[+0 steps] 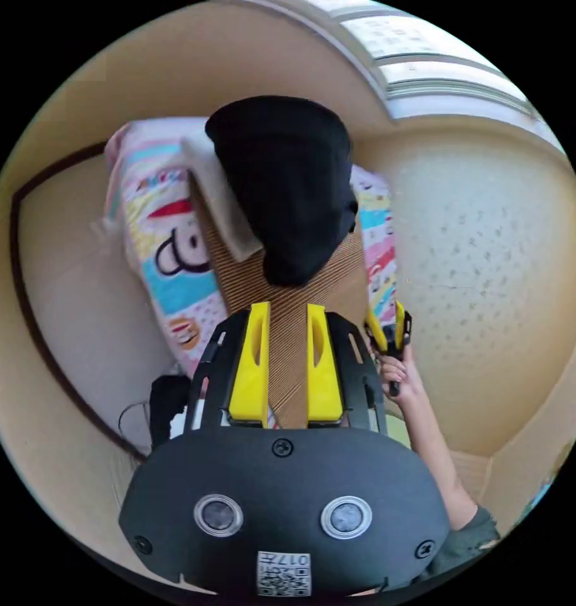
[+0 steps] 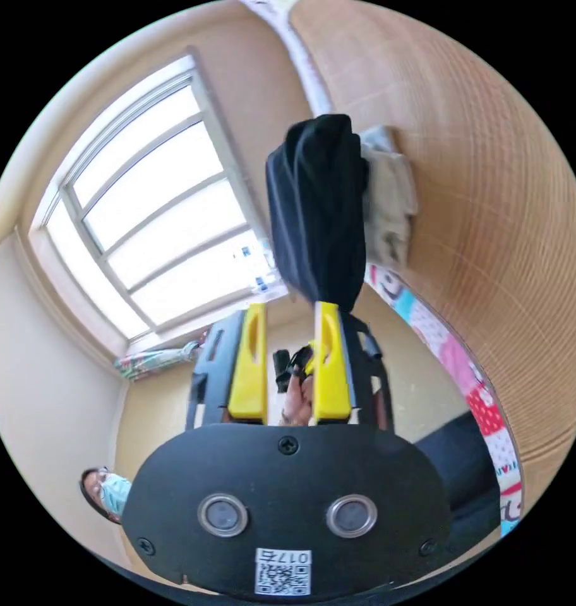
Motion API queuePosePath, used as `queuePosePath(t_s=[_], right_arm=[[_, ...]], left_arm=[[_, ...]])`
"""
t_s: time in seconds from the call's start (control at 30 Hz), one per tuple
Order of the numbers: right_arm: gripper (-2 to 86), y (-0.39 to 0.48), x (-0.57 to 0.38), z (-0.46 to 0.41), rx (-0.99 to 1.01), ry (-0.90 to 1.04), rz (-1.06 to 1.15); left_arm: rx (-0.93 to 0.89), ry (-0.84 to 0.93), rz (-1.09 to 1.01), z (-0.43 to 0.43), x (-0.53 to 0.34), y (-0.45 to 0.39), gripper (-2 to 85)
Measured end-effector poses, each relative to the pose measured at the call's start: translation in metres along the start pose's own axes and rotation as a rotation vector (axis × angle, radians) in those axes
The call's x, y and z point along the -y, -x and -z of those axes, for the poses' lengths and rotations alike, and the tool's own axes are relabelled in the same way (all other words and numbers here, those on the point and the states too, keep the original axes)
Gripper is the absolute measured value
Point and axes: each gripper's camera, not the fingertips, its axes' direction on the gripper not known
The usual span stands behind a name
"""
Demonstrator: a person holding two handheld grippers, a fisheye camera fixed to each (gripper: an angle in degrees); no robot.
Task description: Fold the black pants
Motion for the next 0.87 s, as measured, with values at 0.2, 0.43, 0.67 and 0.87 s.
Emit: queuePosePath(t_s=[0.2, 0.43, 0.67, 0.87], right_arm=[[1.4, -0.181, -0.172, 0.102, -0.238, -0.096, -0.382], [0.4, -0.208, -0.483, 0.142, -0.985, -0.085, -1.225], [0.3, -0.144, -0.529, 0.081, -0.918, -0.465, -1.274], [0.2, -0.116, -0.445, 0.042, -0.350, -0.869, -0.940]], left_arm=[[0.353, 0.515, 0.503, -0.040, -0.108, 0.214, 6.2], [0.240, 0.419, 0.967, 0.016, -0.229, 0.278, 4.0], [0.027, 0.446, 0.621, -0.056, -0.076, 0.193, 2.9], [0.062, 0.936, -0.102, -0.171, 0.008, -0.030, -0.6]])
